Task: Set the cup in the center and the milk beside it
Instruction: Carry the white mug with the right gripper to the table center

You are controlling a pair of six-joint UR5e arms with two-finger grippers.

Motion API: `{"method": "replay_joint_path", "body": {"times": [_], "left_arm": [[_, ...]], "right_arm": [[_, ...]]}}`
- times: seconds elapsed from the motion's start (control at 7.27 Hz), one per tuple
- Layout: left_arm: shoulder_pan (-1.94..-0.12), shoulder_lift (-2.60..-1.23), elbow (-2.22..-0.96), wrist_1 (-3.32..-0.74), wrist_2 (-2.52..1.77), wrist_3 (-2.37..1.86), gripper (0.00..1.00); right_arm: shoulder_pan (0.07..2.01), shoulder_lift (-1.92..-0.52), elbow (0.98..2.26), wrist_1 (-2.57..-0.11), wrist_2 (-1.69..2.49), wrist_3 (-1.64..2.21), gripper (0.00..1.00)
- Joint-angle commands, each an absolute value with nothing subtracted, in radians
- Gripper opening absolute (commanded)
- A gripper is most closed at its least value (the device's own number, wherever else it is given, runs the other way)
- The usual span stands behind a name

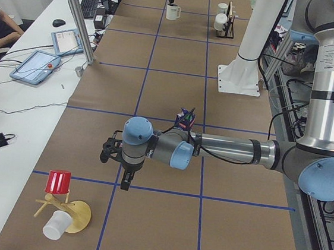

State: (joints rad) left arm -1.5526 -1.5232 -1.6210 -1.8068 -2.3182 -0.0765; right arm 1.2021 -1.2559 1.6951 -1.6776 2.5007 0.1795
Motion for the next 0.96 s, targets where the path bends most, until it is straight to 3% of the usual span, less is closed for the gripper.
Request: {"method": "replay_joint_path", "body": {"times": [0.0, 0.28, 0.55, 0.83], "left_arm": [[-1.548, -1.525, -1.629, -1.816, -2.33, -0.078, 0.99], [-1.508, -1.526, -1.628, -1.866, -2.332, -0.08, 0.99], [-1.508, -1.538, -1.631, -1.874, -2.33, -0.08, 0.99], [-1.508, -1.543, -1.621, -1.911, -2.323, -0.071, 0.99]], "right_arm": [[1.096, -1.035, 1.658, -1.761, 2.432, 0.408, 0.0], [0.946, -0.851, 1.555, -1.734, 2.285, 0.637, 0.0], [0.853, -0.67, 1.29, -1.546, 2.184, 0.786, 0.0], [0.798, -0.661, 1.25, -1.48, 2.126, 0.793, 0.0]]}}
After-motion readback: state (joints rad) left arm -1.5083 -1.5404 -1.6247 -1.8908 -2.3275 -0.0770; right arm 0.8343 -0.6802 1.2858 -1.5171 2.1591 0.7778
